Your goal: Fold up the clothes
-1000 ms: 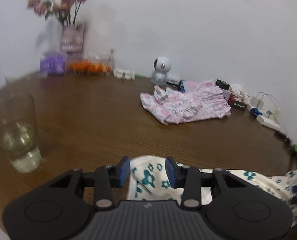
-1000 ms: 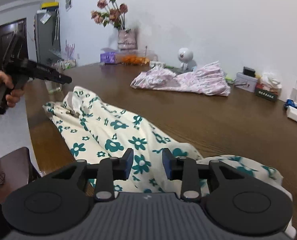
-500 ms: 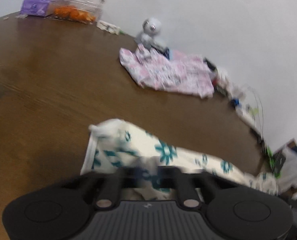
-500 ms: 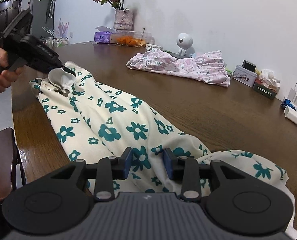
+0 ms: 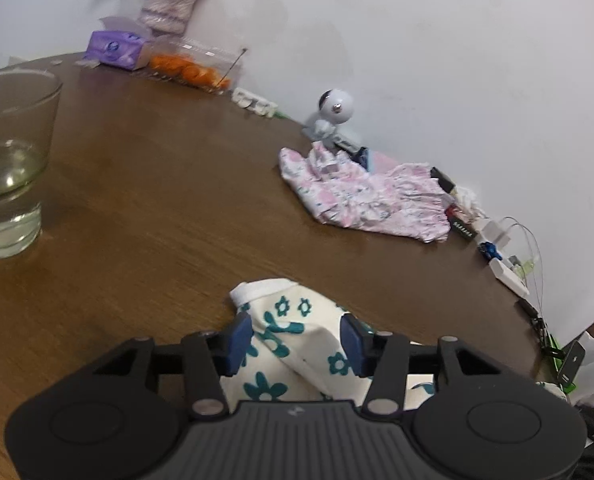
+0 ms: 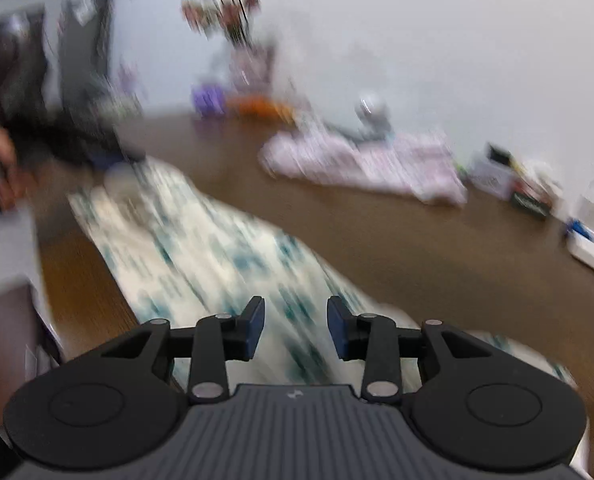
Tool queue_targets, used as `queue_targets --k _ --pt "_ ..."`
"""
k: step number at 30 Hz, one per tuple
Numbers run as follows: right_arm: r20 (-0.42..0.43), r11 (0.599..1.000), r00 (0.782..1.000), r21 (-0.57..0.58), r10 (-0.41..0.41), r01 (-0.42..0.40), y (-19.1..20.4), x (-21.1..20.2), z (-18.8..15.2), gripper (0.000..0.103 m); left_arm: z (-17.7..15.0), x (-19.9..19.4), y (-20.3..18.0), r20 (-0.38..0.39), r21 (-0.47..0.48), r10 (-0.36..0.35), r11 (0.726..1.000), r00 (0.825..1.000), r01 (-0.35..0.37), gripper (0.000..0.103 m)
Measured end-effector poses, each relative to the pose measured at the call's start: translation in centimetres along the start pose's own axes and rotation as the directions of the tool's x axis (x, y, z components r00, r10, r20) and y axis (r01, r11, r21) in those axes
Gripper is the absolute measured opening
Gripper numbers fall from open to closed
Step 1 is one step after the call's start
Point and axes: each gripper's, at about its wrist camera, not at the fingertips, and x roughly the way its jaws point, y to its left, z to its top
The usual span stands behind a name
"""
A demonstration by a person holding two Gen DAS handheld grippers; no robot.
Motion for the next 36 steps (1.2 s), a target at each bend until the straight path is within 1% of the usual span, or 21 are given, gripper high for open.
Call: queue_targets --k 1,2,3,5,6,7,10,11,14,15,17,20,22,23,25,26,27,29,32,34,36 --pt "0.044 0.999 0.998 0.006 0.039 -0.039 0.7 0.0 1.1 0.040 0.1 0.6 0.2 -0.011 -0.013 0.005 1.000 1.000 -0.005 0.063" --pt "0.077 0.998 0.995 -0.006 0.070 -0.069 1.6 0.6 2.0 0.048 0.3 1.3 0.3 -0.025 -0.027 0.008 1.000 1.000 -0.009 0.062" --pt "0.090 0.993 0.990 -0.038 0.111 -0.108 2.9 1.8 3.1 0.050 0.4 2.0 0.4 -0.040 -0.037 0.006 0.999 0.999 -0.008 0.057" --pt "0.088 0.983 0.981 -0.081 0.170 -0.163 5.1 4.3 4.8 0.052 0.7 2.7 0.3 -0.039 -0.050 0.005 0.999 0.999 -0.007 0.024" --pt "0.070 0.982 0.983 -0.085 0.173 -0.166 6.0 5.4 5.3 0.052 0.9 2.8 0.3 -0.027 -0.068 -0.007 0.998 1.000 0.005 0.000" --pt "0.052 0.982 0.983 -0.088 0.175 -0.170 6.9 6.6 5.7 0.051 1.2 2.9 0.5 -0.012 -0.092 -0.022 0.996 1.000 0.020 0.004" --pt "-0.003 0.979 0.984 -0.097 0.180 -0.180 9.5 10.1 7.0 0.049 1.6 3.1 0.8 0.025 -0.125 -0.052 0.991 0.998 0.055 0.003" --pt "-0.026 0.980 0.984 -0.085 0.176 -0.178 9.8 11.1 7.0 0.043 1.7 3.2 1.0 0.033 -0.138 -0.058 0.988 0.998 0.062 0.003" --pt "-0.082 0.986 0.986 -0.066 0.147 -0.153 10.4 13.2 6.9 0.004 2.0 3.9 2.2 0.051 -0.210 -0.090 0.973 0.995 0.098 0.002" --pt "-0.093 0.988 0.986 -0.065 0.135 -0.142 10.6 13.6 6.9 0.004 2.1 4.2 2.6 0.055 -0.236 -0.102 0.965 0.993 0.112 0.002" --pt "-0.054 0.987 0.993 -0.114 0.105 -0.111 11.4 13.1 6.8 0.004 2.2 4.9 3.1 0.051 -0.255 -0.095 0.961 0.994 0.105 0.002" --pt "-0.087 0.977 0.989 -0.166 0.117 -0.130 12.8 13.7 6.5 0.005 2.2 5.8 3.1 0.026 -0.224 -0.056 0.973 0.998 0.061 0.003" --pt "-0.116 0.975 0.986 -0.176 0.119 -0.138 13.1 14.5 6.1 0.010 2.2 5.2 2.7 0.038 -0.188 -0.037 0.981 0.999 0.043 0.011" --pt "-0.108 0.974 0.986 -0.178 0.125 -0.143 13.0 14.2 6.1 0.014 2.2 4.8 2.5 0.047 -0.170 -0.029 0.985 0.998 0.036 0.013" --pt "-0.097 0.973 0.979 -0.136 0.177 -0.189 12.0 13.0 6.5 0.035 2.2 3.7 2.1 0.068 -0.139 -0.022 0.990 0.997 0.031 0.035" --pt "-0.067 0.973 0.979 -0.113 0.193 -0.200 11.0 11.6 6.7 0.047 2.2 2.9 1.8 0.084 -0.121 -0.024 0.992 0.996 0.034 0.039" --pt "-0.036 0.974 0.978 -0.091 0.207 -0.210 10.1 10.1 6.9 0.048 2.1 2.1 1.4 0.102 -0.101 -0.024 0.994 0.994 0.035 0.043" --pt "0.022 0.982 0.984 -0.073 0.178 -0.176 8.0 7.2 7.2 0.049 1.8 0.4 0.6 0.132 -0.060 -0.020 0.998 0.991 0.028 0.043" --pt "0.083 0.999 0.996 -0.040 0.017 -0.014 4.4 2.2 6.2 0.046 0.4 -0.9 -1.6 0.119 0.020 -0.037 0.999 0.992 0.035 0.043" --pt "0.047 0.997 0.996 0.012 -0.074 0.073 1.5 -0.3 4.6 0.039 -0.8 -1.1 -3.4 0.084 0.078 -0.070 0.995 0.994 0.063 0.043" --pt "-0.028 0.986 0.991 0.094 -0.134 0.136 -1.4 -2.0 2.8 0.024 -2.2 -0.1 -5.4 0.032 0.114 -0.104 0.988 0.994 0.100 0.043"
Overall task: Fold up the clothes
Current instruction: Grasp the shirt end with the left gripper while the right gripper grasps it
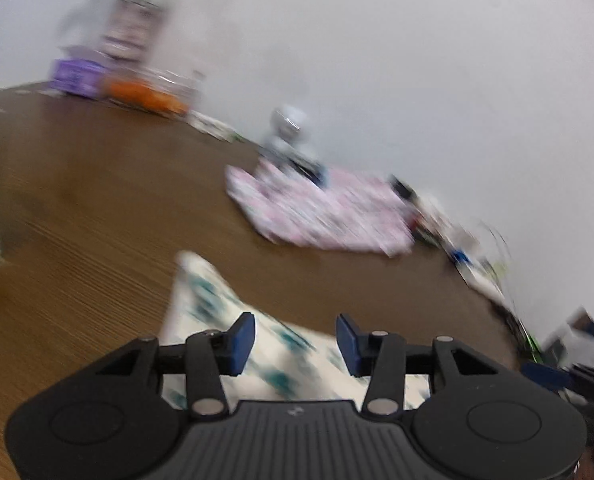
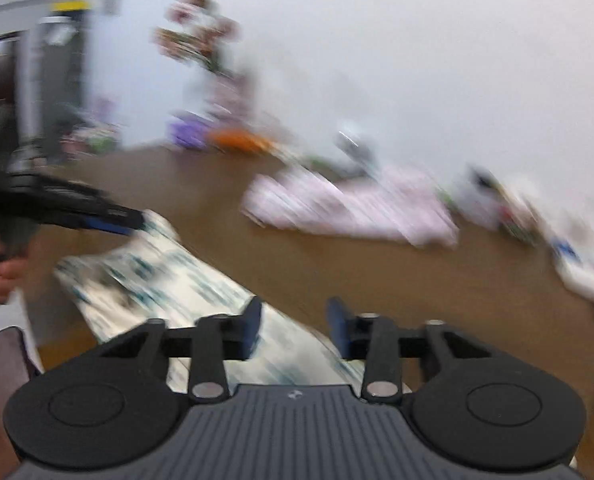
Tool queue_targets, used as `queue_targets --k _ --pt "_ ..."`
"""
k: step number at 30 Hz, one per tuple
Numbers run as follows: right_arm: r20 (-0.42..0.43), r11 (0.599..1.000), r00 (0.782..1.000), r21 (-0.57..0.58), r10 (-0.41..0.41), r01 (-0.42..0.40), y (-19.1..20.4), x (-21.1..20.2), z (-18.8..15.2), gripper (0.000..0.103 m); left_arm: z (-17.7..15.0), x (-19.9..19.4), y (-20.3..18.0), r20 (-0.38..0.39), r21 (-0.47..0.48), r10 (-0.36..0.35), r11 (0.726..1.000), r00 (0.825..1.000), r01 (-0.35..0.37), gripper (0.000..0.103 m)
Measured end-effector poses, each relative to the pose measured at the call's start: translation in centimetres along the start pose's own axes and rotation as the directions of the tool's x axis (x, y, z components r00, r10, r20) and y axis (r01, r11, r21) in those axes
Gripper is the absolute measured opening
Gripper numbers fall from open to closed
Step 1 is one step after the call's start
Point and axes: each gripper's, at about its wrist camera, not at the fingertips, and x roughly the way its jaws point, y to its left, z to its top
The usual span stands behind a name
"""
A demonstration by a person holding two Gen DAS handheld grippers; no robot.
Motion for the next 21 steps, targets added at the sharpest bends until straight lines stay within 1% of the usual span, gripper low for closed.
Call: queue_targets --k 2,3,4,5,6,7,9,11,13,14,15,17,18,20,21 --pt "-0.047 0.996 0.997 0.060 -0.064 0.067 -2.7 -1.1 -2.2 0.023 -1.2 1.4 -1.8 -0.054 0.050 -0.008 0.999 0.999 0.011 0.043" --pt "-0.074 0.992 0.993 0.082 -0.093 0.099 -3.8 -1.5 -3.4 0.022 -1.8 2.2 -2.4 -0.079 0.075 0.008 0.997 0.997 -0.003 0.043" --pt "-0.107 0.984 0.986 0.112 -0.125 0.137 -4.8 -1.8 -4.6 0.022 -2.3 2.7 -2.9 -0.096 0.097 0.040 0.995 0.995 -0.030 0.040" --pt "-0.141 0.978 0.980 0.139 -0.139 0.159 -5.5 -1.8 -5.5 0.022 -2.5 2.9 -3.0 -0.099 0.110 0.061 0.993 0.993 -0.050 0.036" --pt "-0.171 0.970 0.974 0.164 -0.149 0.177 -6.2 -1.8 -6.5 0.022 -2.6 3.0 -3.1 -0.095 0.118 0.075 0.991 0.993 -0.064 0.030" --pt "-0.164 0.969 0.977 0.184 -0.133 0.162 -6.9 -2.2 -7.2 0.023 -2.7 3.1 -3.1 -0.092 0.127 0.090 0.989 0.992 -0.078 0.028" --pt "-0.129 0.971 0.984 0.191 -0.122 0.145 -7.1 -3.7 -7.6 0.032 -2.8 2.9 -3.2 -0.085 0.133 0.110 0.986 0.990 -0.099 0.028" --pt "-0.072 0.980 0.992 0.161 -0.107 0.117 -7.2 -4.9 -7.3 0.033 -2.7 2.0 -3.3 -0.077 0.120 0.115 0.987 0.990 -0.105 0.030" --pt "-0.036 0.989 0.997 0.127 -0.073 0.077 -7.2 -5.0 -6.6 0.035 -2.7 0.9 -3.6 -0.075 0.119 0.115 0.987 0.991 -0.105 0.037" --pt "-0.027 0.993 0.998 0.107 -0.055 0.057 -7.1 -4.8 -6.0 0.042 -2.7 0.2 -4.0 -0.078 0.131 0.110 0.986 0.991 -0.099 0.037" --pt "-0.038 0.997 0.998 0.067 -0.043 0.046 -6.5 -4.2 -5.4 0.051 -2.8 -0.7 -4.2 -0.089 0.150 0.108 0.984 0.990 -0.094 0.038" --pt "-0.059 1.000 0.998 -0.011 -0.019 0.019 -5.4 -3.0 -4.0 0.054 -3.1 -2.4 -4.7 -0.119 0.198 0.106 0.977 0.987 -0.081 0.044" --pt "-0.062 0.998 0.998 -0.051 0.022 -0.025 -4.7 -2.2 -3.4 0.057 -3.2 -3.1 -4.7 -0.133 0.207 0.124 0.974 0.983 -0.095 0.050" --pt "-0.074 0.985 0.992 -0.130 0.103 -0.112 -3.2 -0.8 -2.2 0.062 -3.6 -3.9 -4.3 -0.154 0.200 0.168 0.970 0.974 -0.136 0.050" --pt "-0.083 0.974 0.987 -0.167 0.139 -0.151 -2.5 0.0 -1.6 0.062 -3.8 -3.9 -3.9 -0.159 0.180 0.172 0.973 0.972 -0.143 0.050"
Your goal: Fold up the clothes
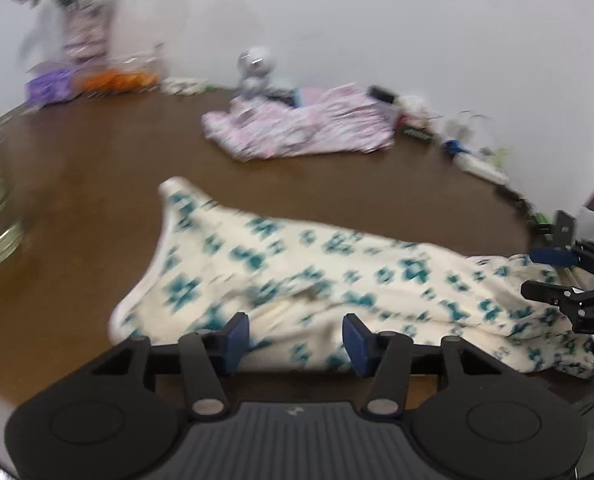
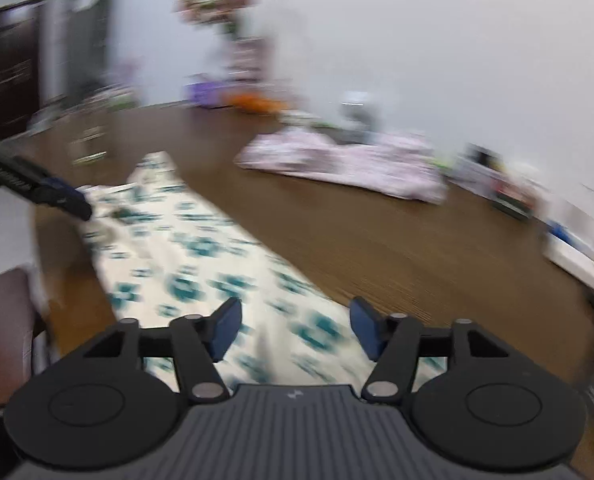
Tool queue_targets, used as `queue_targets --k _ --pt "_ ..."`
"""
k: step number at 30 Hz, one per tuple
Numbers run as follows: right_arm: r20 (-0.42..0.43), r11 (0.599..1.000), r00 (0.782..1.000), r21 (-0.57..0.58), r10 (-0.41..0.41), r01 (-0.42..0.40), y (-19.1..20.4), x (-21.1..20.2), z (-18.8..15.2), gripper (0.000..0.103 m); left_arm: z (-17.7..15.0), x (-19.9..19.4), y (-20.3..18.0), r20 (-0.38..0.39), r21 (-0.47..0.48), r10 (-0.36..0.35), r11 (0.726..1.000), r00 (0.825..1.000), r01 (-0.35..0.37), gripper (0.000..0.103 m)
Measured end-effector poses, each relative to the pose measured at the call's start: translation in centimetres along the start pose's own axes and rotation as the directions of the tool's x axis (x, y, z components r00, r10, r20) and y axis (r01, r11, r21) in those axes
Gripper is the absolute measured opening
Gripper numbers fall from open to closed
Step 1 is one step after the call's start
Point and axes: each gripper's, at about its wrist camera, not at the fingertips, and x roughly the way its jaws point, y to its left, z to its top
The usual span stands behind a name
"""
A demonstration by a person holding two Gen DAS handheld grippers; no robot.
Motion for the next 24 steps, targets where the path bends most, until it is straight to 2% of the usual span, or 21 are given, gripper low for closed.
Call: queue_targets --k 1,2,3,5,9,15,20,24 --pt "-0.023 1.000 1.000 -0.018 0.008 -0.009 0.2 1.1 0.4 0.061 -0.1 0.5 0.3 -0.006 -0.024 -0.002 1.000 1.000 0.002 0.049" --pt "-0.046 0.999 0.999 -0.034 0.015 -0.017 0.4 2.2 0.7 0.054 -0.1 1.0 0.4 -0.013 -0.039 -0.002 0.999 1.000 0.001 0.048" --pt "-0.070 0.999 0.997 -0.035 0.011 -0.014 0.5 3.0 0.8 0.040 0.0 1.7 0.3 -0.019 -0.039 0.004 0.999 1.000 -0.005 0.048" --pt "-0.120 1.000 0.993 -0.004 -0.003 0.003 0.3 4.4 0.4 0.026 0.5 3.0 0.1 -0.025 -0.029 0.019 0.999 1.000 -0.020 0.045" --pt "-0.135 0.991 0.990 0.124 -0.035 0.052 -0.4 3.9 -1.7 0.025 1.9 5.2 -0.2 -0.021 -0.005 0.032 0.999 0.999 -0.032 0.037" --pt "-0.189 0.954 0.973 0.242 -0.133 0.177 -0.3 1.9 -3.5 0.025 5.2 10.3 -4.0 -0.018 0.160 0.002 0.987 1.000 0.001 0.036" --pt "-0.248 0.931 0.949 0.258 -0.194 0.257 -0.4 0.0 -4.6 0.025 8.5 15.8 -9.1 -0.039 0.274 -0.071 0.959 0.997 0.079 0.034" --pt "-0.280 0.920 0.939 0.275 -0.200 0.278 0.0 -1.1 -5.1 0.027 10.9 19.9 -12.3 -0.064 0.371 -0.136 0.916 0.989 0.150 0.034"
